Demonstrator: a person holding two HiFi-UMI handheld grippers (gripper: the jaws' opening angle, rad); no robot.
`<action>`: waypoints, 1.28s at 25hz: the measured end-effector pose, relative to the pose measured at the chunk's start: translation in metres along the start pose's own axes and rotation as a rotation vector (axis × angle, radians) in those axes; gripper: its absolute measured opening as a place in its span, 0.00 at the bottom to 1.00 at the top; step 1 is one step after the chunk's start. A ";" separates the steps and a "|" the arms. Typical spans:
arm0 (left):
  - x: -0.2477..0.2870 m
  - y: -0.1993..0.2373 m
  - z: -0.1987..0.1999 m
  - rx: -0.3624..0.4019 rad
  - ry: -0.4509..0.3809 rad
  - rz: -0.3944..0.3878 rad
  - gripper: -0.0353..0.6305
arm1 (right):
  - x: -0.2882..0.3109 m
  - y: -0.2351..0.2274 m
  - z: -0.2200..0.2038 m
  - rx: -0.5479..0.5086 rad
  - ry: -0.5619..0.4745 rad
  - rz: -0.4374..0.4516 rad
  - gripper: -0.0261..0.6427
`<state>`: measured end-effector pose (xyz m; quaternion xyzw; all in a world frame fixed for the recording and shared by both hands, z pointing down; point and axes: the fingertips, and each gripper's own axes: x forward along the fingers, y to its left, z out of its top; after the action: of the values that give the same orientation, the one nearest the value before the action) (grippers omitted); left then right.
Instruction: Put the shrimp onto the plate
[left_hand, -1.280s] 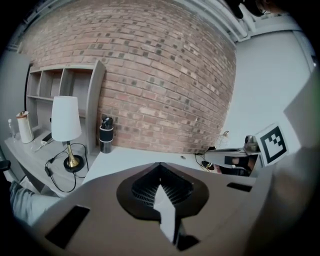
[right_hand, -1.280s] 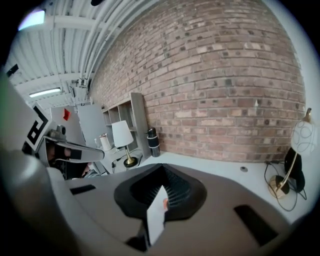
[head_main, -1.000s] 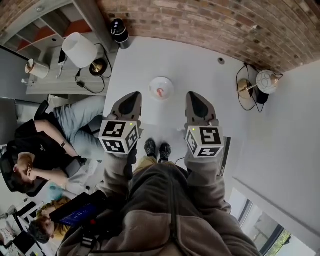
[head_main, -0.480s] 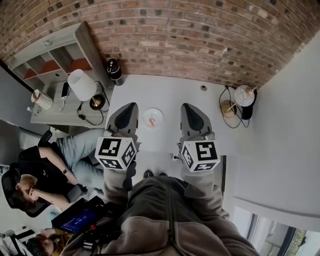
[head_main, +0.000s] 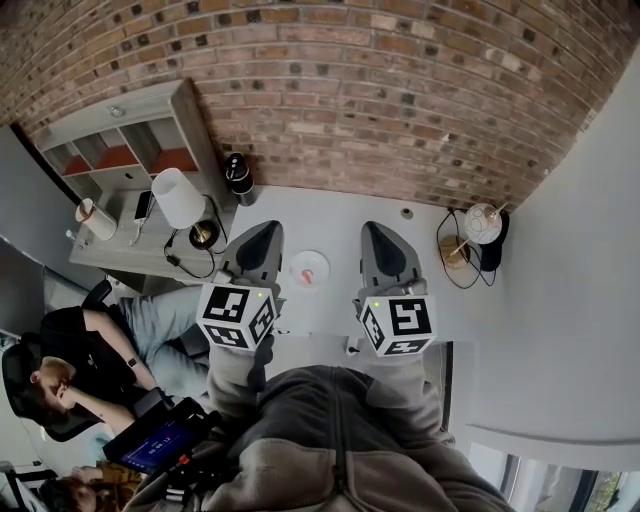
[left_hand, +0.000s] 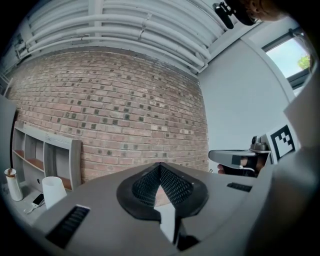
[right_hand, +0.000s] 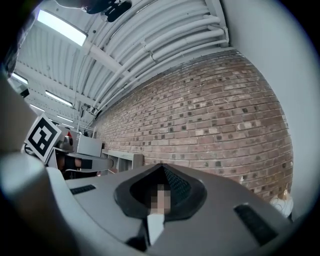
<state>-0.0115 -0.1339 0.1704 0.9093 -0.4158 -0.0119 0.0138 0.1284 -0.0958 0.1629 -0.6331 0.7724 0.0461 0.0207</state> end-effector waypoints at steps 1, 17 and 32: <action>-0.001 0.001 0.001 0.002 -0.003 0.004 0.06 | 0.001 0.002 0.002 0.000 -0.007 0.005 0.04; -0.014 -0.011 -0.001 0.001 0.005 0.013 0.06 | -0.018 0.006 0.011 0.020 -0.051 -0.012 0.04; -0.015 -0.026 -0.010 -0.005 0.036 0.006 0.06 | -0.029 0.006 0.006 0.013 -0.029 0.002 0.04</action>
<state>-0.0018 -0.1054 0.1797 0.9081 -0.4182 0.0037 0.0235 0.1279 -0.0656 0.1594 -0.6312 0.7731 0.0501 0.0361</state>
